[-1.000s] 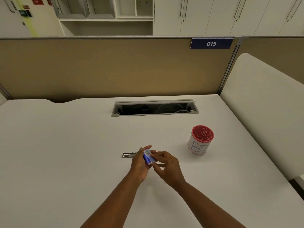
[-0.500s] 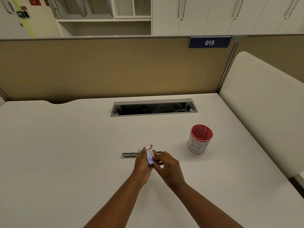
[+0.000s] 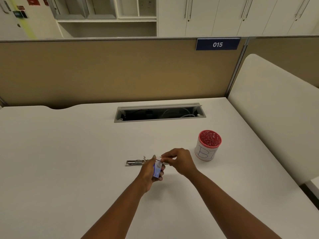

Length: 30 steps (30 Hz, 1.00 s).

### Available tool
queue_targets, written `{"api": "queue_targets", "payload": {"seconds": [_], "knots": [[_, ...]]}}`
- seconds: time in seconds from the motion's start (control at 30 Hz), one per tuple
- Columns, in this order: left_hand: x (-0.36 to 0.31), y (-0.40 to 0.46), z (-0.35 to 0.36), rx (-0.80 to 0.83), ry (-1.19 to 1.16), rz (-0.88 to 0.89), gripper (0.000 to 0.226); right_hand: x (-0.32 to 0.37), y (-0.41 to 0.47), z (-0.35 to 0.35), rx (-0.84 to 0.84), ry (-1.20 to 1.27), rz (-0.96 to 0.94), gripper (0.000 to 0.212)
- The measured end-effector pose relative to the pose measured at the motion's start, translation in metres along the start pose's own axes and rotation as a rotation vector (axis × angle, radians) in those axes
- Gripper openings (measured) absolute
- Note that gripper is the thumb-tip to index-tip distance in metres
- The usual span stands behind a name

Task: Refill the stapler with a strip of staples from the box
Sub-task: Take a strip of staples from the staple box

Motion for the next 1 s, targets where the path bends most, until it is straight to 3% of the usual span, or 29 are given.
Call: {"api": "queue_targets", "payload": {"seconds": [0.17,0.37,0.67,0.87,1.0], "knots": [[-0.003,0.0,0.001,0.066,0.093,-0.039,0.046,-0.002,0.002,0.0,0.1,-0.004,0.062,0.02],[-0.001,0.0,0.001,0.107,0.145,-0.074,0.047,0.006,0.0,-0.001,0.168,-0.211,-0.052,0.027],[-0.005,0.0,-0.001,0.188,0.229,-0.073,0.046,-0.007,-0.002,-0.007,0.256,0.201,0.227,0.029],[-0.004,0.001,-0.001,0.188,0.202,-0.061,0.046,-0.006,-0.003,-0.008,0.115,0.214,0.222,0.014],[-0.004,0.001,0.001,0.185,0.201,-0.061,0.045,-0.003,-0.003,-0.008,-0.008,0.092,0.167,0.013]]}}
Point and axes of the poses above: each hand's wrist, its own y-axis towards the middle knuckle, its own z-axis out of the palm, x = y × z, the point moved 3 cm from there along y, towards the middle knuckle, and after that the axes turned 6 degrees about z, right-handed, at the moved point
